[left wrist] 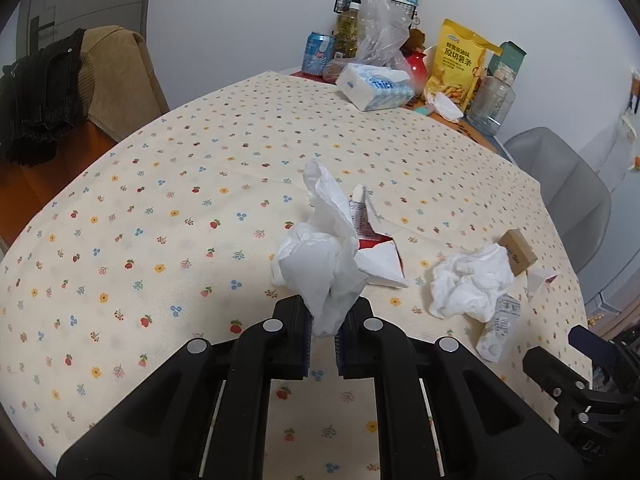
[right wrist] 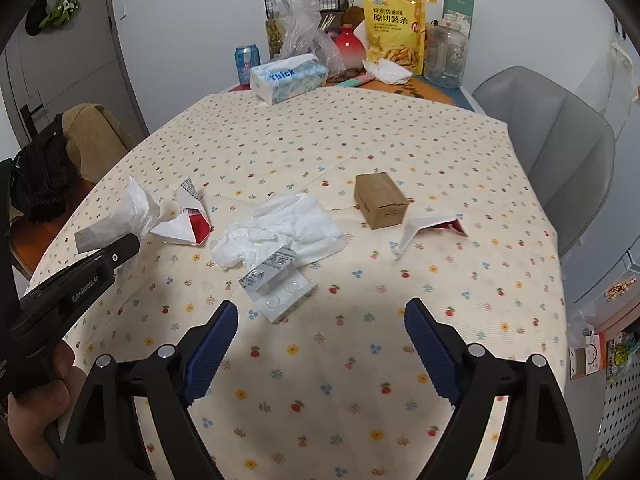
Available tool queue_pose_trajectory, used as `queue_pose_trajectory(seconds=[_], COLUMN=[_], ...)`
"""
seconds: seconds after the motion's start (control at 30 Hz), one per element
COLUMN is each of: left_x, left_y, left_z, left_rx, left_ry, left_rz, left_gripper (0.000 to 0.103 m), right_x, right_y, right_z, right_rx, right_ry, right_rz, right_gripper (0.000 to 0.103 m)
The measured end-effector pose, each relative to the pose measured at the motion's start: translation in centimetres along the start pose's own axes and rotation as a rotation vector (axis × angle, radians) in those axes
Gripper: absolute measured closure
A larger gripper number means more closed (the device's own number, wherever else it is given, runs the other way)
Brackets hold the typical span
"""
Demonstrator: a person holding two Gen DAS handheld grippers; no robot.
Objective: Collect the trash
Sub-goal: 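Grasp the white blister pack with the right tool while the left holds the tissue, then carry the tissue and blister pack over to the white bin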
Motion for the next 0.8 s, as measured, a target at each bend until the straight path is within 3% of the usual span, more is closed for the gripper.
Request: queue_pose_trajectory(seconds=[0.1,0.3,0.37,0.4,0.47,0.57,0.8], left_x=[-0.4,-0.9,-0.8,-0.7,-0.6,-0.3,0.6], left_y=[-0.4,-1.1,-1.1,-1.1,-1.1,-0.8,1.0], left_z=[0.0,-0.2,-0.3,-0.3,-0.3,-0.3,-0.4], left_rx=[-0.004,-0.015,-0.014,-0.014,-0.011,-0.004,0.026], left_ry=[0.004,0.019,0.013,0.011,0.008,0.005,-0.014], left_rz=[-0.001,0.005,0.006,0.005,0.002,-0.002,0.000], left_gripper=[0.093,0.093,0.093,0.093,0.093,0.093,0.093], right_x=[-0.7,-1.1,-1.2,-1.2,-1.1,-0.8,-0.1], right_y=[-1.3,-3.7,-4.2,-4.1,-4.0,-3.4,-0.9], right_z=[-0.1,-0.2,-0.1,-0.1,-0.1,0.0,0.2], right_rx=[-0.023,-0.073,-0.091,-0.082,-0.089,-0.083,-0.037], right_ry=[0.013,0.014,0.021,0.025,0.018,0.010,0.002], right_rz=[0.001,-0.006,-0.010,-0.012,-0.034,-0.041,-0.058], right_gripper=[0.024,0.042,0.057,0.059,0.083,0.093,0.096])
Point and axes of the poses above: each gripper's, at about its wrist camera, not at the fingertips, and y roughly against the way its jaws point, x to its right, z to its underside, the point moved 2 cm from there along -y, roughly the way its jaws point, and after that the axes turned 2 degrees about -z, right-handed, at the moved point
